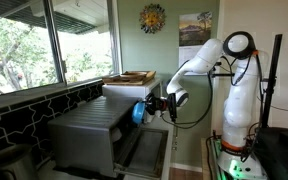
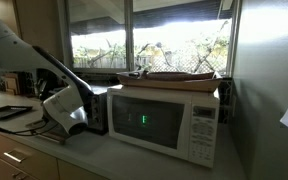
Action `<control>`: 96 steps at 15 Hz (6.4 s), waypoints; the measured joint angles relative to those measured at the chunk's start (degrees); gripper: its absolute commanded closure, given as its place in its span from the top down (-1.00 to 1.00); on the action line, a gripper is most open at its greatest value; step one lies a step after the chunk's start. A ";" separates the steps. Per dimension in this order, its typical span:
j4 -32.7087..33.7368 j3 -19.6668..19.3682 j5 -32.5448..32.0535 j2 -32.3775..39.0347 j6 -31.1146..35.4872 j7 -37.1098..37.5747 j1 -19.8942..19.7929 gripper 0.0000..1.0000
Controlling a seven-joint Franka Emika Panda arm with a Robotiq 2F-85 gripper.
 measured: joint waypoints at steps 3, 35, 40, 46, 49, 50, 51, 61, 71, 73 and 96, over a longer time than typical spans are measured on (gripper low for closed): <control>0.17 0.06 -0.01 0.61 -0.12 -0.29 0.00 -0.98; 13.66 -1.45 -4.74 25.93 -22.65 -26.91 0.74 -0.98; 13.61 -2.03 -4.74 25.18 -20.64 -26.63 0.75 -0.98; 13.16 -2.44 -4.71 23.06 -16.50 -25.93 0.75 -0.98; 12.75 -2.57 -4.72 21.60 -14.12 -25.94 0.75 -0.98; 12.60 -2.66 -4.76 21.05 -13.29 -25.94 0.75 -0.98; 12.39 -2.75 -4.86 20.44 -12.53 -25.94 0.75 -0.93; 13.74 -3.61 -13.92 16.29 -8.20 -29.25 0.46 -0.98; 14.91 -4.93 -23.03 16.46 -14.61 -39.32 -1.00 -0.91; 14.92 -4.97 -23.15 16.50 -14.91 -39.56 -1.14 -0.91; 19.56 -6.07 -33.87 21.52 -21.09 -53.12 -1.55 -0.98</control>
